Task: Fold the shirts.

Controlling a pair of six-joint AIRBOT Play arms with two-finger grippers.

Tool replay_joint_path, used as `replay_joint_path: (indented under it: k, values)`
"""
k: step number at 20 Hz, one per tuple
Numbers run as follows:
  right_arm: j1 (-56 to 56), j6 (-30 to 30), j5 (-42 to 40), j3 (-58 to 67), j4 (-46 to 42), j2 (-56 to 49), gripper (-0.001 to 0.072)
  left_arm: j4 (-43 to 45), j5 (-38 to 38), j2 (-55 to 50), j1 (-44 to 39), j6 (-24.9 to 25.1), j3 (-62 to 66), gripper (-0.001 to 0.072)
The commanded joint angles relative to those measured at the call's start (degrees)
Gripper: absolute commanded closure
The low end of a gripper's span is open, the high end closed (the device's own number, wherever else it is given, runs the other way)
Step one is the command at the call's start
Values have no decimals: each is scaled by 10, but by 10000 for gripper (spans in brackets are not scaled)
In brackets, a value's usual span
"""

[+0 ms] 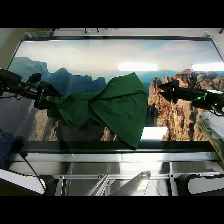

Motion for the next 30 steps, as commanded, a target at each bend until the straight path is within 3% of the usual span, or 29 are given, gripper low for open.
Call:
replay_joint_path:
  k: [1, 4, 8, 13, 17, 22, 23, 24, 25, 26, 28, 30]
  values:
    - [0, -5, 2, 1, 0, 0, 277, 78, -69, 78, 17, 20, -115, 9]
    - [1, -4, 2, 1, 1, 0, 276, 51, -127, 95, 21, 44, -177, 9]
    - [7, -4, 6, 1, 2, 0, 277, 29, -140, 52, -3, 62, -125, 9]
    - [12, -4, 13, 1, 2, 0, 277, 29, -69, 37, -41, 55, -20, 10]
    - [12, -4, 12, 1, 2, 0, 278, 29, -26, 66, -45, 34, -15, 10]
    - [12, -4, 12, 1, 2, 0, 279, 29, -33, 74, -63, 30, -16, 10]
    - [12, -4, 13, 1, 2, 0, 289, 30, -37, 68, -69, 30, -16, 10]
    - [12, -4, 13, 1, 2, 0, 422, 30, -38, 61, -73, 30, -16, 10]
    - [12, -5, 17, 1, 2, 0, 459, 30, -31, 54, -76, 30, -16, 10]
    - [12, -4, 17, 1, 2, 0, 444, 30, -23, 48, -76, 30, -16, 10]
    - [12, -4, 17, 1, 2, 0, 294, 41, -14, 48, -72, 30, -16, 10]
    - [12, -3, 8, 1, 2, 0, 295, 52, -18, 57, -60, 31, -16, 10]
